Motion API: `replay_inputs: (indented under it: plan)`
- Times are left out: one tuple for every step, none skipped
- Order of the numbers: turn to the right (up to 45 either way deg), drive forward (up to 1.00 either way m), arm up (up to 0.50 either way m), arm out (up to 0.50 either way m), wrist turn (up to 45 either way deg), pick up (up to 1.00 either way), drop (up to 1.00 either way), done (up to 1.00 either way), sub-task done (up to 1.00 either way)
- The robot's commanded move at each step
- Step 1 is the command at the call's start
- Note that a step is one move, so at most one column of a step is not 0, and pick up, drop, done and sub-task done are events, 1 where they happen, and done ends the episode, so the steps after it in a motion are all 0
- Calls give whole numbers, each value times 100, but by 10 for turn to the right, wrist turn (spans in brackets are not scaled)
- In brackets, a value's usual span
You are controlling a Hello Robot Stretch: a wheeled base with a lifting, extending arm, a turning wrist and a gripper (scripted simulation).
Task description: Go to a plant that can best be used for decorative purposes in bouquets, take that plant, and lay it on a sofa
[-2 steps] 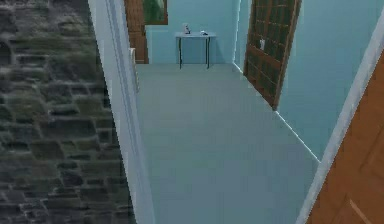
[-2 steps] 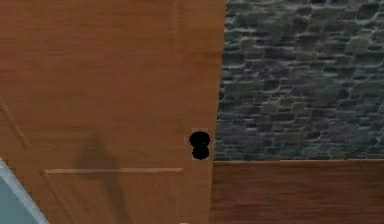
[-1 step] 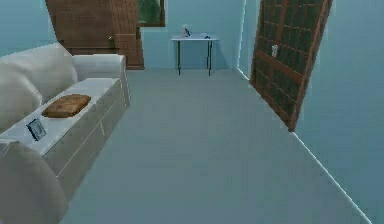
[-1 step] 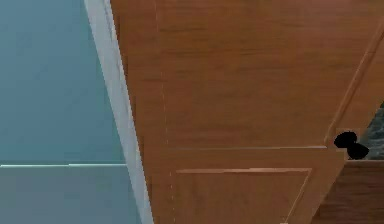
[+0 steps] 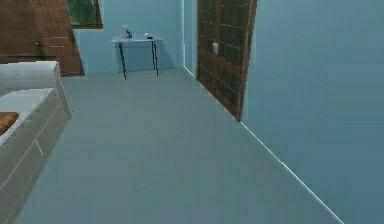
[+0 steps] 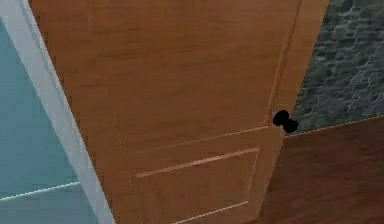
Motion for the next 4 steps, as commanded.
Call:
replay_inputs:
  plan:
    - [0, 45, 0, 0, 0, 0, 0, 0, 0]
    - [-210, 0, 0, 0, 0, 0, 0, 0, 0]
    - [0, 100, 0, 0, 0, 0, 0, 0, 0]
    - [0, 100, 0, 0, 0, 0, 0, 0, 0]
